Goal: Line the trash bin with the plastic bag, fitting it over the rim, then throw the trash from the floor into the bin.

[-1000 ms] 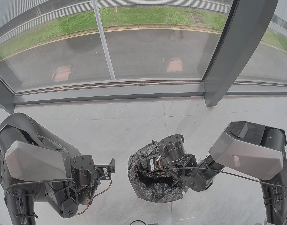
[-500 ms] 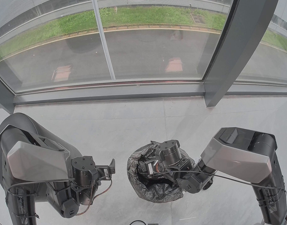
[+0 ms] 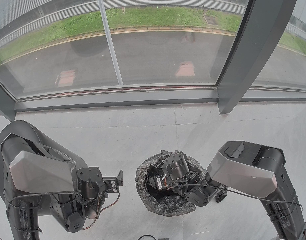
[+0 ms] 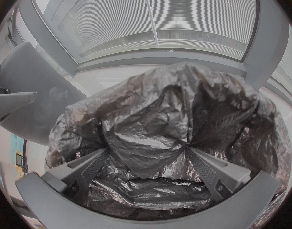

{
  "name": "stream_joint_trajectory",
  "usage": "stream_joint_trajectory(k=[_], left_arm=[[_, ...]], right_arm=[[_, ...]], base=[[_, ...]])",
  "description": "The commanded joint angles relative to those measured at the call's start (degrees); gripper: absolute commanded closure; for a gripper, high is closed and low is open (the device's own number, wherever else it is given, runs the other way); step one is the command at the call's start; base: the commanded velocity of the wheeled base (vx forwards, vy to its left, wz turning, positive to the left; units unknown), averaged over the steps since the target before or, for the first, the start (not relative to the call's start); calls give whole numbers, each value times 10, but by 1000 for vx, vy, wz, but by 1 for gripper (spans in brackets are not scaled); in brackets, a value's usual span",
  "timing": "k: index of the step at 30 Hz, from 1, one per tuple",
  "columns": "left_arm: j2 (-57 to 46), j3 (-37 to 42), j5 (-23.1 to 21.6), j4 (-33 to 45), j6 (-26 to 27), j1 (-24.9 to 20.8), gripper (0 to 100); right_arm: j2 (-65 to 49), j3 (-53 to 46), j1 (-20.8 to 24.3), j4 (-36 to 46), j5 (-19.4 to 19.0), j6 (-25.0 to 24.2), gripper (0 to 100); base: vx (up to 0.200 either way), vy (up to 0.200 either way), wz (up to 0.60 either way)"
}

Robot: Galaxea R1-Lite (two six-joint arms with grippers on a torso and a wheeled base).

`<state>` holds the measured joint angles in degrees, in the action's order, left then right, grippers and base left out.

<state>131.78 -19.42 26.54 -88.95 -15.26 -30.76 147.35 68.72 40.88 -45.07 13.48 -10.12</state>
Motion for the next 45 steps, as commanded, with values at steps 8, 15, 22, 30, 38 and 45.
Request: stream_joint_trajectory(k=[8, 15, 22, 30, 38, 45], left_arm=[[1, 0, 0, -3, 0, 0, 0], [-1, 2, 0, -3, 0, -1, 0], [-21, 8, 0, -3, -3, -4, 0], [-143, 32, -1, -3, 1, -12, 0], [-289, 69, 3, -2, 38, 1, 0], [-468, 141, 5, 4, 91, 20, 0]], right_arm=[[13, 45, -9, 66, -11, -1, 0], [-19, 20, -7, 80, -17, -10, 0], [-154, -118, 18, 72, -17, -10, 0], [-343, -288, 62, 81, -9, -21, 0], [-371, -319, 74, 72, 18, -17, 0], [-416, -321, 38, 97, 22, 11, 0]], base=[[0, 0, 0], [0, 0, 0], [0, 0, 0], [0, 0, 0], [0, 0, 0], [0, 0, 0]])
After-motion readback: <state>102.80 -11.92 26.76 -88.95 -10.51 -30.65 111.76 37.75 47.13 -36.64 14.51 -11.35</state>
